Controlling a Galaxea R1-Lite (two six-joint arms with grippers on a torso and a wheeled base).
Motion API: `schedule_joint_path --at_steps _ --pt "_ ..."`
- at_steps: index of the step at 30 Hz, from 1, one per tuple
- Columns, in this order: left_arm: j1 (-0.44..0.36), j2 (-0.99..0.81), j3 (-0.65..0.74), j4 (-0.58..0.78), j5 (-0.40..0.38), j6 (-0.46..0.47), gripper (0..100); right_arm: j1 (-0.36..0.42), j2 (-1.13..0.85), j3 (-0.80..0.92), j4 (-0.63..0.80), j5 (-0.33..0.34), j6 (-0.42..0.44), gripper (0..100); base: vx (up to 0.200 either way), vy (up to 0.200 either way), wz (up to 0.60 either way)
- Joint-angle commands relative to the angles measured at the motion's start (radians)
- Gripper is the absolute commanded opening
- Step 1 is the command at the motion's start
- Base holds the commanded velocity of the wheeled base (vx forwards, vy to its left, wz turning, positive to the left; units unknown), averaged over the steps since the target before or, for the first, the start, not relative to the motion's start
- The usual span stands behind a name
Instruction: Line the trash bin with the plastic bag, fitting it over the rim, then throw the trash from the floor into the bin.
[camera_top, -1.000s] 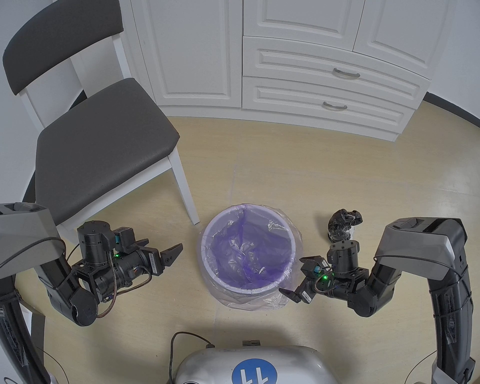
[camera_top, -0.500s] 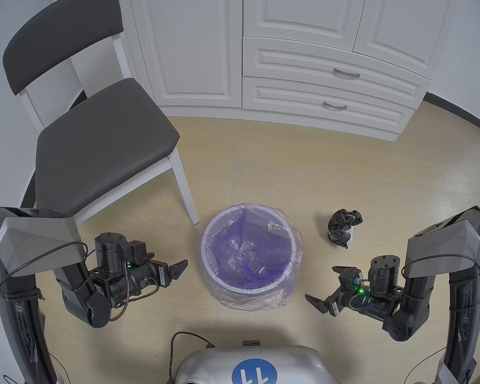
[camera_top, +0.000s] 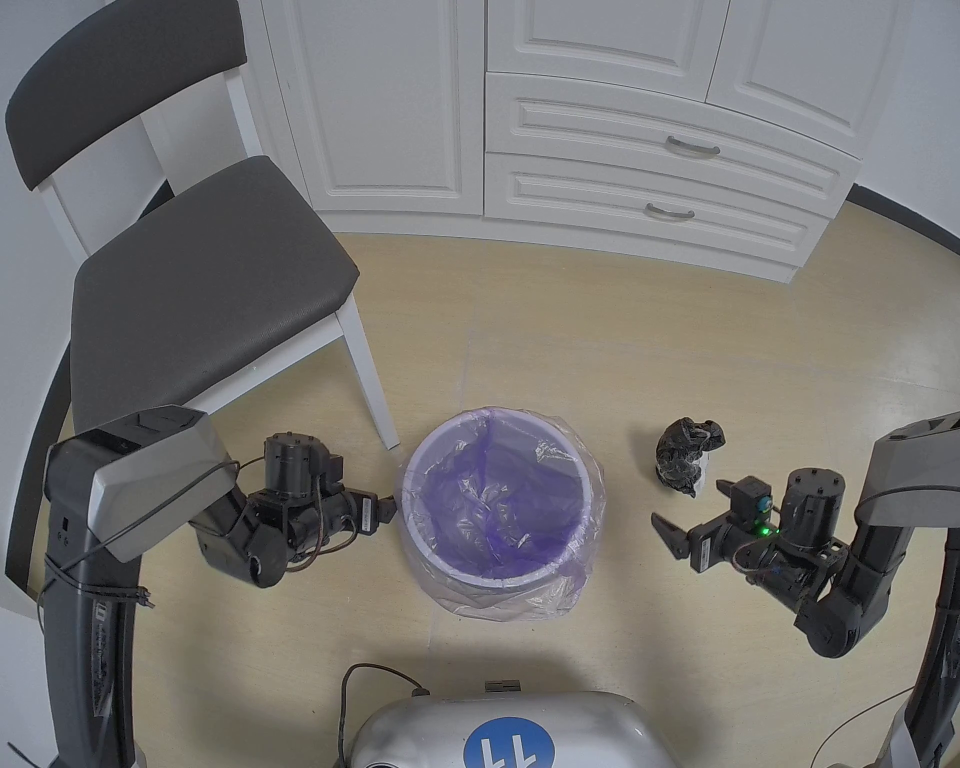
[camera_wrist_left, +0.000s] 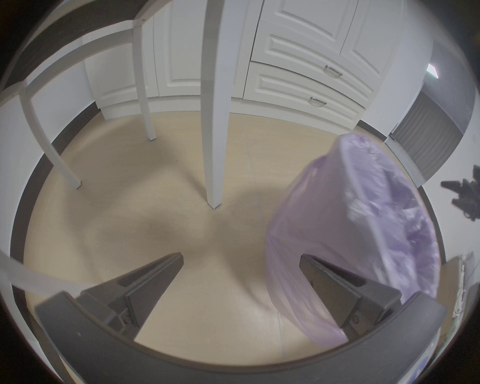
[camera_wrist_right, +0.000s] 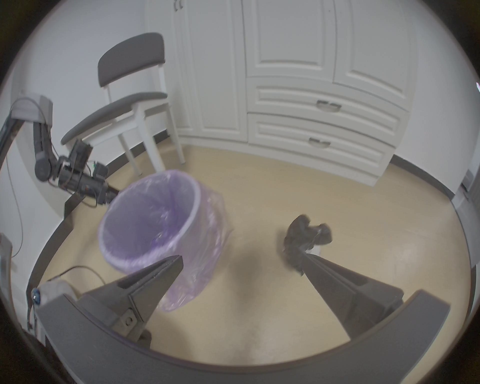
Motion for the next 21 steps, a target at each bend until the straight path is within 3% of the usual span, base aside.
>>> schedule_joint_path --at_steps 1,16,21 --pt "-0.004 0.222 -0.336 0.213 0.069 0.044 100 -0.088 -0.175 -0.057 0.024 -0.031 0.028 100 0.000 0.000 0.00" --pt "-0.036 0.291 -0.522 0.389 0.076 0.047 100 -0.099 -0.201 -0.060 0.036 -0.031 0.030 100 0.000 0.000 0.00" --pt "-0.030 0.238 -0.491 0.380 0.135 0.038 100 -0.111 -0.203 -0.061 0.036 -0.031 0.028 100 0.000 0.000 0.00"
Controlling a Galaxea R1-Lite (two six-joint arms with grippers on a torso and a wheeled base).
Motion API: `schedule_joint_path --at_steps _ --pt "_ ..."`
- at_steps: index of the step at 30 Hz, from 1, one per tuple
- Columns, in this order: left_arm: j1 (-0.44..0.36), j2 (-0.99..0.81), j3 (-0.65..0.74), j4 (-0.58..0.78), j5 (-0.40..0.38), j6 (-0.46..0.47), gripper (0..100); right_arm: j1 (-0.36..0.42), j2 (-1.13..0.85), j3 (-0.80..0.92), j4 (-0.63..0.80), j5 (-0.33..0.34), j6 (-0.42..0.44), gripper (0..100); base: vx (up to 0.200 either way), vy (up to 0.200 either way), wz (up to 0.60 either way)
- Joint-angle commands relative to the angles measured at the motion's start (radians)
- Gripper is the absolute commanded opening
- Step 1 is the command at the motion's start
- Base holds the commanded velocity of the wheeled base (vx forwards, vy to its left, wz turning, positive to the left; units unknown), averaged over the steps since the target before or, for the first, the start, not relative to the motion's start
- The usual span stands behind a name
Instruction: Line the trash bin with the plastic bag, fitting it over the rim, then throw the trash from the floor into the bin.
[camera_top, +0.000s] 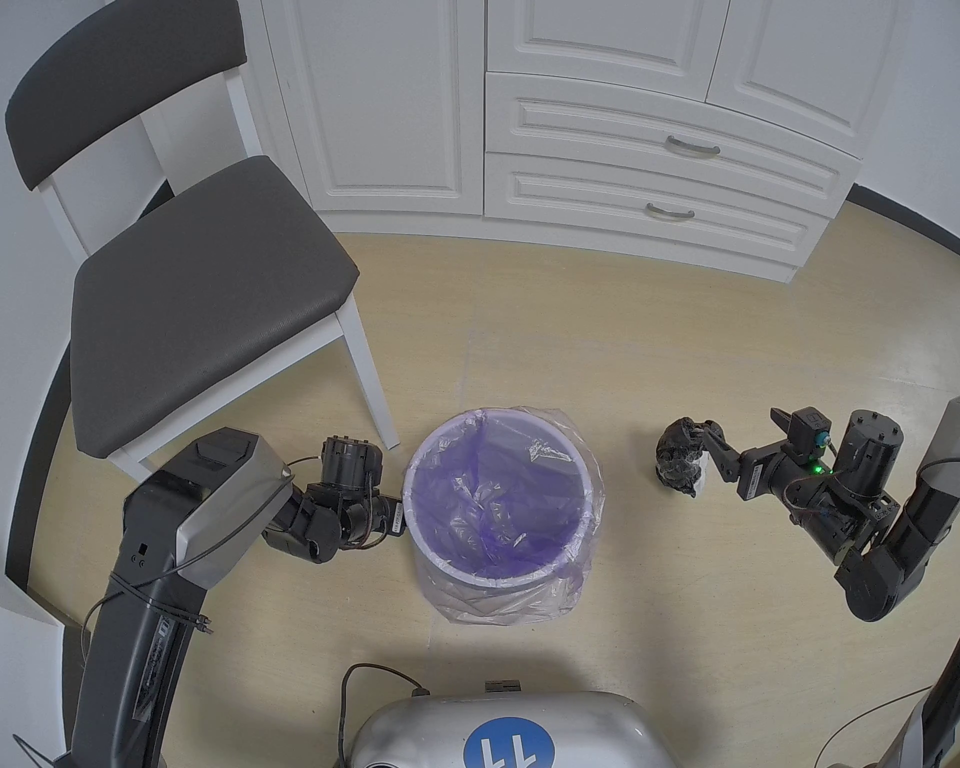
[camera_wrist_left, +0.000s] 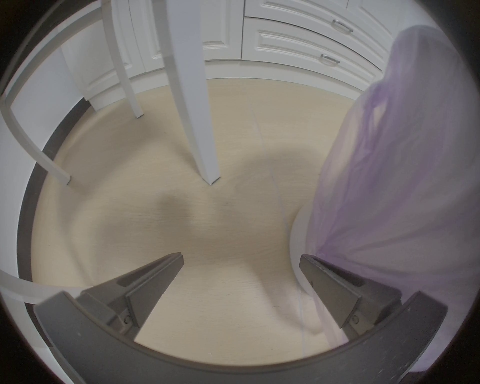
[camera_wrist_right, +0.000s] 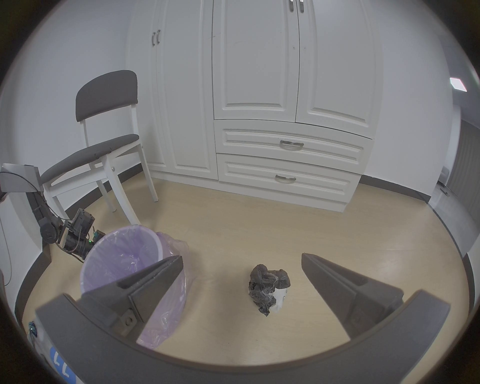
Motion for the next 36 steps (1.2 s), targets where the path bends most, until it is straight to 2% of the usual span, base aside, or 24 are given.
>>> schedule_joint_path --at_steps 1,4,6,7,9,11,13,14,15,23,28,32,36 --pt "0.006 -0.048 0.040 -0.009 0.022 -0.007 100 -0.009 -0.008 -0.003 0.001 0.000 -0.001 100 0.000 0.000 0.00" --pt "0.008 -0.100 0.126 -0.029 0.022 -0.004 100 -0.009 -0.016 -0.001 0.007 -0.002 0.000 100 0.000 0.000 0.00" --pt "0.005 -0.182 0.284 -0.146 0.020 -0.006 100 -0.009 -0.058 0.014 0.055 -0.002 0.000 100 0.000 0.000 0.00" --pt "0.005 -0.194 0.311 -0.170 0.020 -0.006 100 -0.009 -0.070 0.016 0.070 -0.002 0.000 100 0.000 0.000 0.00" --pt "0.005 -0.268 0.465 -0.304 0.020 -0.006 100 -0.009 -0.148 0.019 0.177 -0.002 0.003 100 0.000 0.000 0.00" --pt "0.005 -0.268 0.465 -0.304 0.020 -0.006 100 -0.009 -0.148 0.019 0.177 -0.002 0.003 100 0.000 0.000 0.00" --pt "0.008 -0.392 0.667 -0.399 0.020 -0.004 100 -0.006 -0.286 0.022 0.349 -0.002 0.032 100 0.000 0.000 0.00" --pt "0.008 -0.396 0.673 -0.400 0.020 -0.004 100 -0.006 -0.291 0.022 0.355 -0.002 0.034 100 0.000 0.000 0.00" --pt "0.008 -0.456 0.744 -0.413 0.019 -0.007 100 -0.006 -0.357 0.028 0.429 -0.002 0.038 100 0.000 0.000 0.00" --pt "-0.032 -0.654 0.979 -0.499 0.020 -0.007 100 -0.013 -0.568 0.028 0.671 -0.002 0.041 100 0.000 0.000 0.00" --pt "-0.068 -0.808 1.121 -0.568 0.017 -0.007 100 -0.025 -0.680 0.011 0.869 -0.003 0.041 100 0.000 0.000 0.00" --pt "-0.077 -0.897 1.192 -0.575 0.010 -0.012 100 -0.028 -0.686 -0.017 0.950 -0.008 0.054 100 0.000 0.000 0.00" --pt "-0.101 -0.987 1.270 -0.618 0.011 -0.026 100 -0.048 -0.620 -0.061 0.975 -0.048 0.123 100 0.000 0.000 0.00"
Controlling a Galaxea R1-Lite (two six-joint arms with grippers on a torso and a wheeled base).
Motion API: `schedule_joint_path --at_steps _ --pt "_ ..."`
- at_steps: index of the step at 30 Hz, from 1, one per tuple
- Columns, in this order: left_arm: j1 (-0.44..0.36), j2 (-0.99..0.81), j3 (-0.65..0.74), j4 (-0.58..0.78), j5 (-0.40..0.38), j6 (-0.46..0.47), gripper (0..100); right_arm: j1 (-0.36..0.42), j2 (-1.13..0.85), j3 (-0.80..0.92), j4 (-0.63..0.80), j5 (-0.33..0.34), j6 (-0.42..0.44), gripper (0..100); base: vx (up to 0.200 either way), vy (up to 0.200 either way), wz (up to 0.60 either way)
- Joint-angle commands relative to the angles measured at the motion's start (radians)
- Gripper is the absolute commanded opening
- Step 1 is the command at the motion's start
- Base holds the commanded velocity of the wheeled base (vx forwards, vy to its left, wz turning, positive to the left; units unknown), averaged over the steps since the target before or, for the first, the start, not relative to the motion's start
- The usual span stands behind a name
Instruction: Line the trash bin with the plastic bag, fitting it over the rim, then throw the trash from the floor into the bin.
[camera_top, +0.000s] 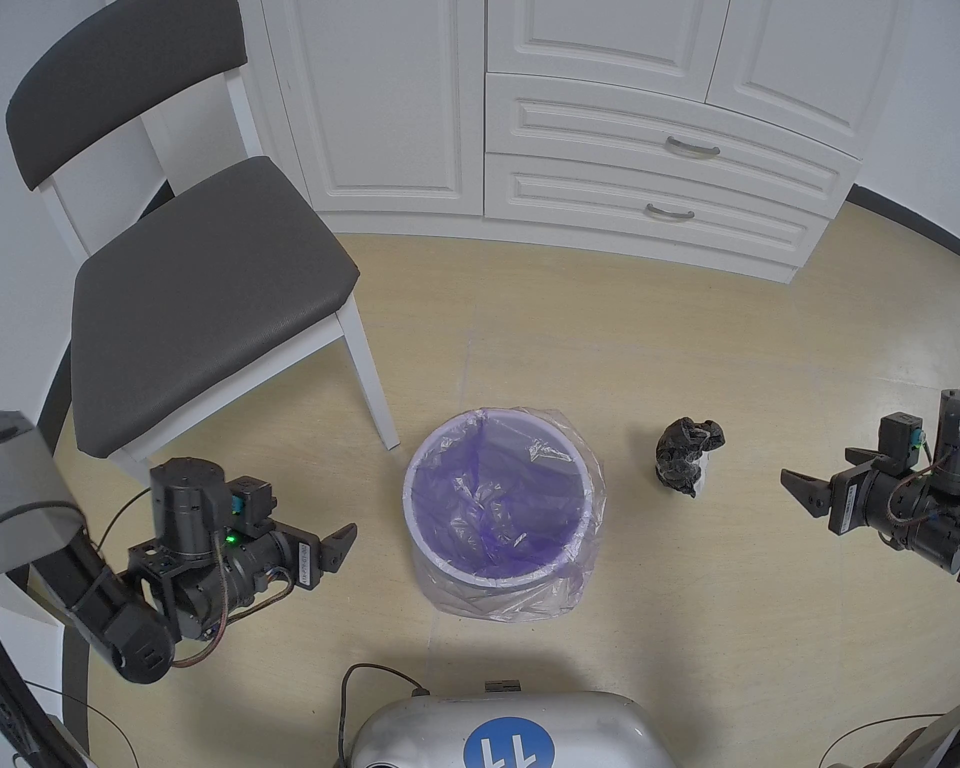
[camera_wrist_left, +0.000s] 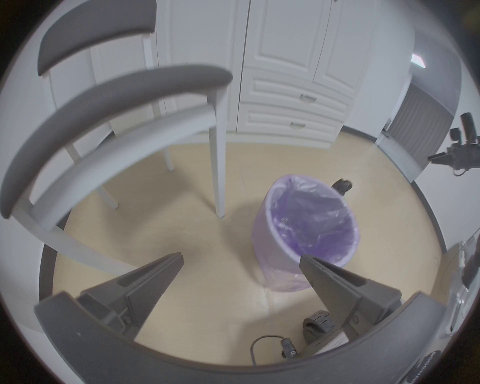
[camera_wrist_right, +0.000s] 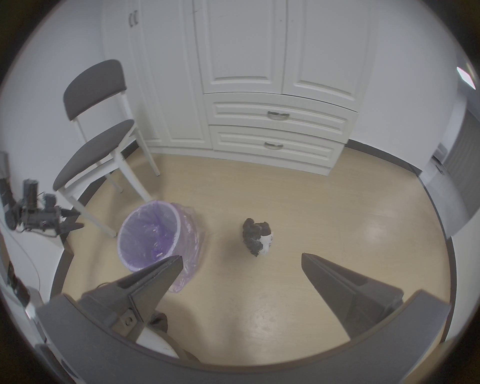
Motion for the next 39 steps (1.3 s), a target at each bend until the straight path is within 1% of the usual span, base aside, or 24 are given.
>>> schedule_joint_path --at_steps 1,2,4,5,6,7,9,11,14,16,17,18,20,23,25,26,34,35,36,37,39 --pt "-0.043 -0.200 0.117 -0.060 0.000 -0.015 100 -0.020 0.031 -0.068 0.045 -0.045 0.075 100 0.000 0.000 0.00" --pt "-0.052 -0.225 0.131 -0.074 0.000 -0.019 100 -0.020 0.061 -0.088 0.050 -0.060 0.103 100 0.000 0.000 0.00" --pt "-0.052 -0.225 0.131 -0.074 0.000 -0.019 100 -0.020 0.061 -0.088 0.050 -0.060 0.103 100 0.000 0.000 0.00" --pt "-0.069 -0.291 0.159 -0.100 0.002 -0.036 100 -0.020 0.152 -0.140 0.050 -0.094 0.181 100 0.000 0.000 0.00" --pt "-0.069 -0.340 0.171 -0.101 0.002 -0.050 100 -0.020 0.208 -0.177 0.045 -0.111 0.227 100 0.000 0.000 0.00" --pt "-0.069 -0.369 0.179 -0.101 0.005 -0.058 100 -0.018 0.230 -0.197 0.047 -0.117 0.244 100 0.000 0.000 0.00" --pt "-0.061 -0.416 0.191 -0.100 0.006 -0.071 100 -0.014 0.265 -0.245 0.050 -0.118 0.247 100 0.000 0.000 0.00" --pt "-0.046 -0.459 0.194 -0.100 0.006 -0.081 100 -0.017 0.330 -0.332 0.056 -0.106 0.245 100 0.000 0.000 0.00" --pt "-0.038 -0.547 0.182 -0.097 0.022 -0.082 100 -0.028 0.492 -0.538 0.122 -0.120 0.264 100 0.000 0.000 0.00" --pt "-0.041 -0.597 0.168 -0.093 0.046 -0.081 100 -0.035 0.540 -0.604 0.169 -0.118 0.311 100 0.000 0.000 0.00" --pt "-0.041 -0.631 0.154 -0.087 0.059 -0.079 100 -0.032 0.561 -0.633 0.199 -0.117 0.359 100 0.000 0.000 0.00" --pt "-0.041 -0.654 0.147 -0.084 0.066 -0.079 100 -0.029 0.587 -0.650 0.212 -0.109 0.397 100 0.000 0.000 0.00" --pt "-0.043 -0.677 0.140 -0.084 0.066 -0.079 100 -0.025 0.629 -0.677 0.215 -0.111 0.440 100 0.000 0.000 0.00" --pt "-0.040 -0.691 0.147 -0.086 0.066 -0.081 100 -0.028 0.712 -0.759 0.226 -0.121 0.454 100 0.000 0.000 0.00" --pt "-0.032 -0.683 0.150 -0.086 0.068 -0.084 100 -0.028 0.728 -0.772 0.226 -0.129 0.456 100 0.000 0.000 0.00" --pt "-0.014 -0.676 0.157 -0.086 0.066 -0.087 100 -0.034 0.759 -0.772 0.225 -0.140 0.453 100 0.000 0.000 0.00" --pt "-0.008 -0.657 0.176 -0.092 0.065 -0.067 100 -0.051 0.943 -0.874 0.212 -0.131 0.465 100 0.000 0.000 0.00" --pt "-0.008 -0.659 0.177 -0.090 0.065 -0.067 100 -0.049 0.968 -0.898 0.212 -0.129 0.486 100 0.000 0.000 0.00" --pt "-0.008 -0.659 0.179 -0.092 0.065 -0.067 100 -0.048 0.969 -0.900 0.212 -0.129 0.488 100 0.000 0.000 0.00" --pt "-0.008 -0.659 0.183 -0.093 0.065 -0.065 100 -0.040 1.000 -0.930 0.211 -0.129 0.525 100 0.000 0.000 0.00" --pt "-0.008 -0.660 0.185 -0.093 0.065 -0.064 100 -0.038 1.035 -0.973 0.200 -0.131 0.560 100 0.000 0.000 0.00"
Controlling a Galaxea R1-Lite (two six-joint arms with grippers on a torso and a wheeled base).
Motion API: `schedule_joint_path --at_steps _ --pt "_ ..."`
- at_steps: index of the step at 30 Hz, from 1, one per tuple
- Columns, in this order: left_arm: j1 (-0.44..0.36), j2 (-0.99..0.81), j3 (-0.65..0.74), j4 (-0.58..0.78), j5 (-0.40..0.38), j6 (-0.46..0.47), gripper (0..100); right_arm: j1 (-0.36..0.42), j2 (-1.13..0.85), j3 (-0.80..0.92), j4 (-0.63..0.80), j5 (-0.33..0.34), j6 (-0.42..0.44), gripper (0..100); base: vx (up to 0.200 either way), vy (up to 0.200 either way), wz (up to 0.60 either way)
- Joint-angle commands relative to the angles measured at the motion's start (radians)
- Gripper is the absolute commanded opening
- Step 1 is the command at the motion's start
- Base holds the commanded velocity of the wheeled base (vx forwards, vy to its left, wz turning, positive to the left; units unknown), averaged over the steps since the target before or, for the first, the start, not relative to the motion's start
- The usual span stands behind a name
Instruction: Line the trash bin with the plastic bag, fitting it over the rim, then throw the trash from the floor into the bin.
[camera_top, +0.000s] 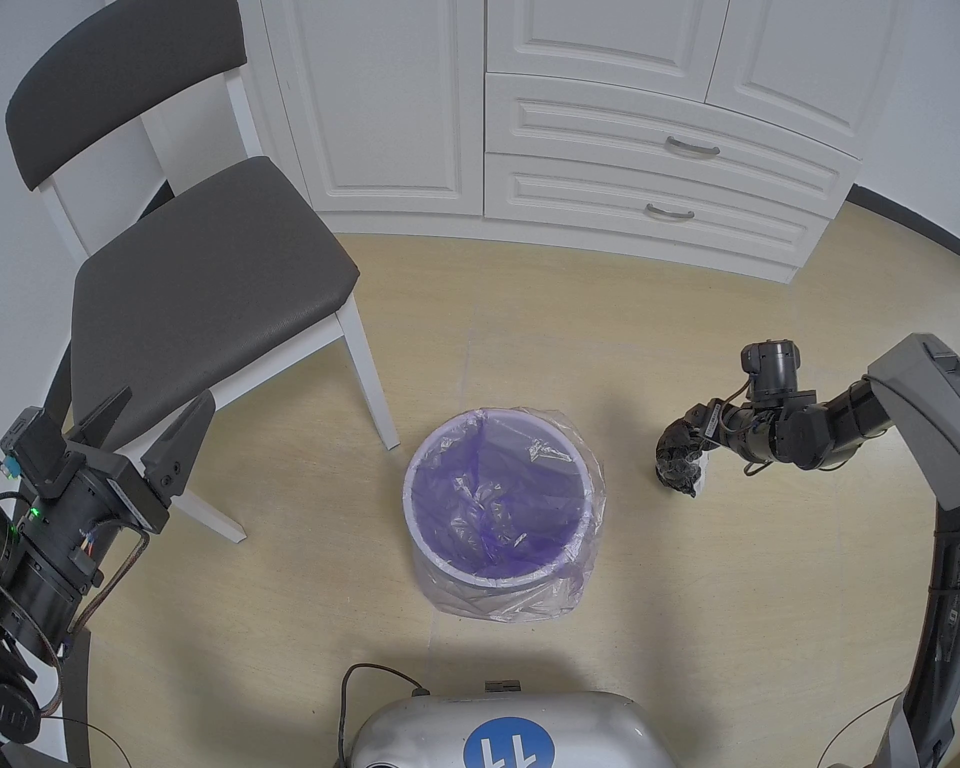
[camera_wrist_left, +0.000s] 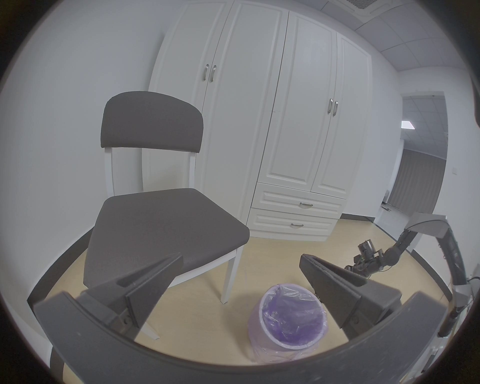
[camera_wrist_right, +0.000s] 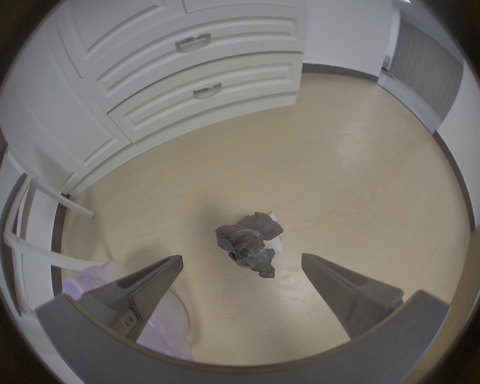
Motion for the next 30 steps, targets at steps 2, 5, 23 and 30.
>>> schedule_joint_path --at_steps 2,5,23,30 --pt "0.002 0.001 0.010 -0.004 0.001 0.002 100 0.008 0.171 -0.129 -0.042 -0.007 0.080 100 0.000 0.000 0.00" --pt "0.002 0.001 0.010 -0.004 0.001 0.002 100 0.008 0.199 -0.149 -0.098 -0.010 0.117 100 0.000 0.000 0.00" --pt "0.002 -0.001 0.013 -0.004 0.001 0.002 100 -0.038 0.219 -0.153 -0.217 -0.013 0.111 100 0.000 0.000 0.00" --pt "0.002 -0.001 0.016 -0.004 0.001 0.002 100 -0.045 0.239 -0.149 -0.217 -0.007 0.108 100 0.000 0.000 0.00"
